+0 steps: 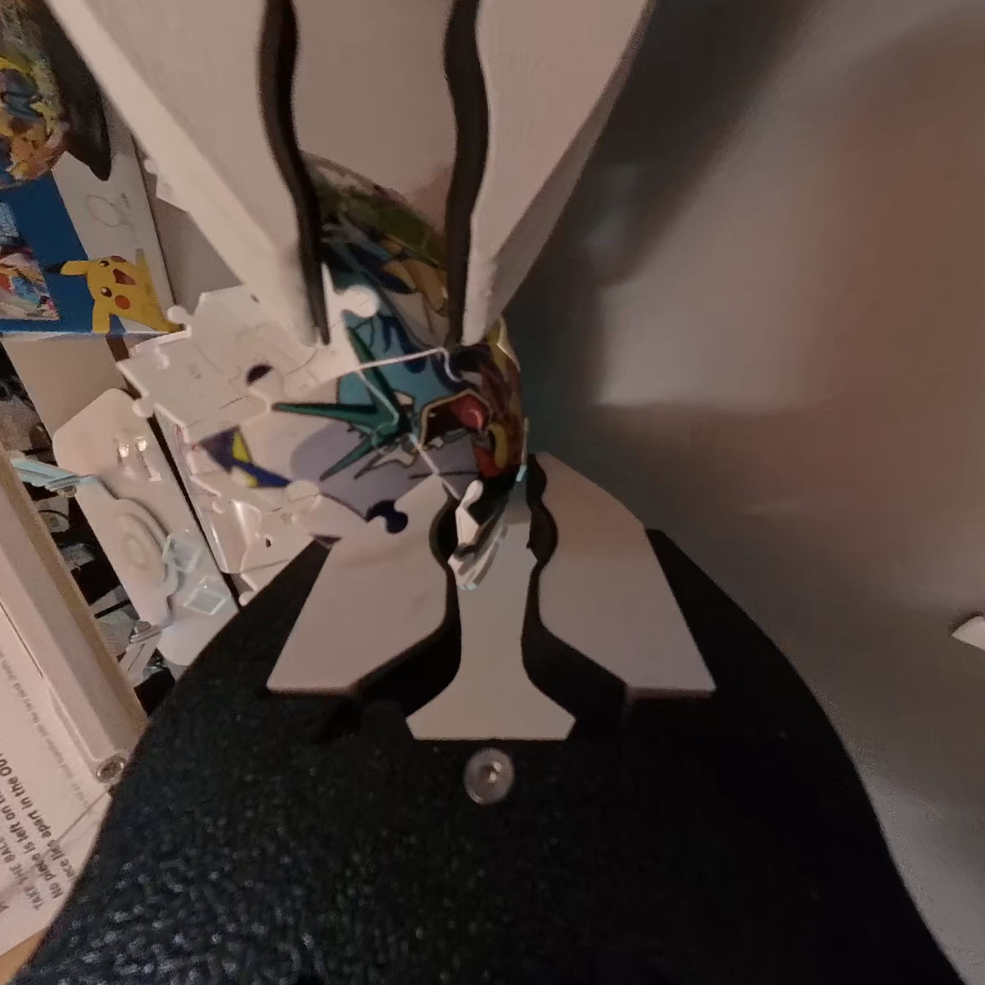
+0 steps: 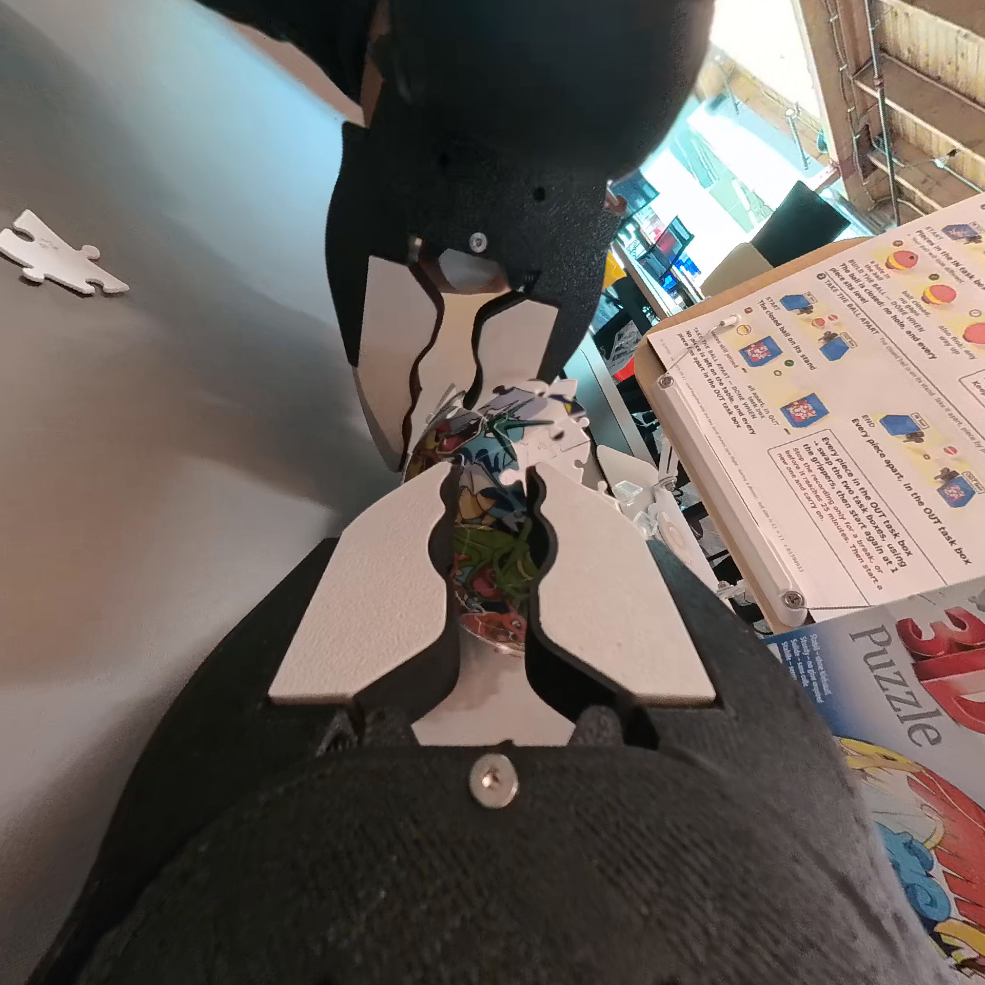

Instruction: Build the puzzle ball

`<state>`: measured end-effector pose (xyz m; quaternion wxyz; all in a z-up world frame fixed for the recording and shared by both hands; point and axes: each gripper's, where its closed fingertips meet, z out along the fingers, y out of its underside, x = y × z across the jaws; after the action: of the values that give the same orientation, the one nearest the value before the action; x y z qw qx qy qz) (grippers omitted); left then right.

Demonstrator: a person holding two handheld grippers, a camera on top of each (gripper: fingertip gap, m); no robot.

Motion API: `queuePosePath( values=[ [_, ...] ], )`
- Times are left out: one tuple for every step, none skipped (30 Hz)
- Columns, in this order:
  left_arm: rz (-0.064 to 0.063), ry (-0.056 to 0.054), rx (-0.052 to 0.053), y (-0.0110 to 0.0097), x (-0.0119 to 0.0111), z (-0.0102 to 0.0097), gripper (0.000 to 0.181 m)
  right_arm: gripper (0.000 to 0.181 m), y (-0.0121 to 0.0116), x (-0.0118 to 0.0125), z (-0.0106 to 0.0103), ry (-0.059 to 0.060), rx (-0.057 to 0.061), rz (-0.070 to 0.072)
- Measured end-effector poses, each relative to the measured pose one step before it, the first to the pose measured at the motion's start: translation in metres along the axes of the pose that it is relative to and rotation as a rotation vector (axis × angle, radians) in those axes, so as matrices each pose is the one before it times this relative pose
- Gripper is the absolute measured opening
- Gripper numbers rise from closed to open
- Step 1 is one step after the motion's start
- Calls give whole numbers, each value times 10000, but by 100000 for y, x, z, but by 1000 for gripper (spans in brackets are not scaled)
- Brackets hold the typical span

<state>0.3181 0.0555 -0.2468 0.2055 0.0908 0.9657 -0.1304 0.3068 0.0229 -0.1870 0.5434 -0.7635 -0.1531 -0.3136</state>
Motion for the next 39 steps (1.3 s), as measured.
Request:
queuePosePath(
  values=[
    [144, -8, -38, 60, 60, 114, 20, 25, -2, 25, -1, 17, 16, 20],
    [58, 3, -46, 37, 53, 144, 18, 23, 7, 79, 9, 48, 2, 18],
    [18, 29, -43, 14, 73, 137, 17, 23, 28, 8, 18, 6, -11, -11],
    [44, 33, -43, 17, 47, 107, 15, 23, 45, -68, 7, -48, -16, -11],
    [86, 20, -51, 33, 3, 53, 15, 23, 36, -31, 5, -11, -6, 8],
    [72, 35, -41, 24, 8, 26, 14, 23, 30, -27, 1, -7, 1, 11],
    [19, 74, -5, -25, 46, 9, 13, 23, 2, 3, -8, 0, 1, -2],
    [-17, 84, 15, -49, 45, 6, 11, 23, -2, 27, -12, 11, -1, -7],
    [-28, 81, 32, -64, 59, 12, 9, 24, -10, 50, -20, 21, -7, -3],
    [-23, 120, 27, -45, 129, 28, 7, 24, -17, 0, -25, -11, 10, 3],
    [-35, 152, 6, -20, 180, 45, 6, 26, -29, -42, -5, -32, 22, 13],
    [-23, 67, 7, -16, 80, 37, 5, 25, -24, -34, -14, -14, 15, 5],
    [25, -4, 17, -3, -19, 7, 5, 26, 13, 43, 0, 26, -13, -16],
    [1, 27, 7, 9, 21, -16, 5, 26, -5, -1, -3, -4, 0, -17],
    [-24, 88, 12, 0, 72, -49, 5, 26, -43, 29, -30, 3, 22, 9],
    [-11, 131, 42, -27, 94, -119, 5, 26, -67, 14, -31, 10, 39, 14],
    [-32, 186, 57, -35, 146, -165, 5, 28, -42, 21, -44, 1, 19, 6],
    [-79, 243, 55, -33, 207, -198, 5, 30, -65, 53, -59, 14, 31, 4],
    [-85, 260, 72, -48, 232, -233, 5, 31, -56, 53, -78, 2, 27, 26],
    [-125, 291, 109, -80, 276, -273, 6, 34, -67, 22, -86, -24, 31, 33],
    [-194, 382, 129, -97, 369, -295, 6, 36, -223, -62, -117, -73, 127, 56],
    [-230, 438, 148, -105, 423, -303, 5, 38, -288, -32, -131, -60, 155, 115],
    [-218, 392, 154, -111, 363, -302, 6, 41, -230, 29, -113, -21, 104, 111],
    [-214, 342, 149, -90, 307, -271, 6, 44, -175, 56, -110, -3, 72, 74],
    [-236, 345, 124, -53, 301, -229, 6, 46, -135, 15, -103, -25, 67, 88],
    [-255, 355, 116, -49, 316, -207, 6, 48, -121, -72, -80, -78, 64, 122],
    [-242, 304, 137, -98, 235, -177, 5, 50, -81, -109, -30, -97, 51, 140],
    [-215, 249, 179, -173, 181, -173, 6, 52, -65, -101, 20, -69, 47, 129],
    [-225, 296, 205, -207, 243, -139, 6, 53, -41, -98, 56, -55, 38, 119],
    [-238, 350, 168, -165, 310, -106, 5, 55, -38, -79, 87, -30, 41, 88],
    [-214, 233, 140, -159, 139, -80, 5, 56, -43, 21, 67, 54, 48, 23],
    [-156, 111, 113, -127, 26, -55, 5, 56, 62, 91, 63, 88, -30, -36],
    [-83, 79, 61, -73, 34, -33, 6, 57, 82, 70, 38, 65, -48, -59],
    [-21, 28, 17, -36, 18, -23, 7, 57, 9, 28, 14, 42, -4, -23],
    [21, -37, -20, -8, -26, 10, 7, 57, 10, 20, 7, 29, 5, 8],
    [29, -45, -29, -18, 9, 13, 7, 56, 37, 49, 1, 55, -13, -24],
    [20, -46, -19, -47, 17, 5, 8, 55, 48, 72, -19, 72, -22, -55],
    [9, -42, -18, -64, 18, 20, 10, 55, 20, 89, -10, 74, -11, -28],
    [11, -21, -32, -54, 63, 18, 12, 55, 14, 88, -16, 67, -9, 1]
  ],
)
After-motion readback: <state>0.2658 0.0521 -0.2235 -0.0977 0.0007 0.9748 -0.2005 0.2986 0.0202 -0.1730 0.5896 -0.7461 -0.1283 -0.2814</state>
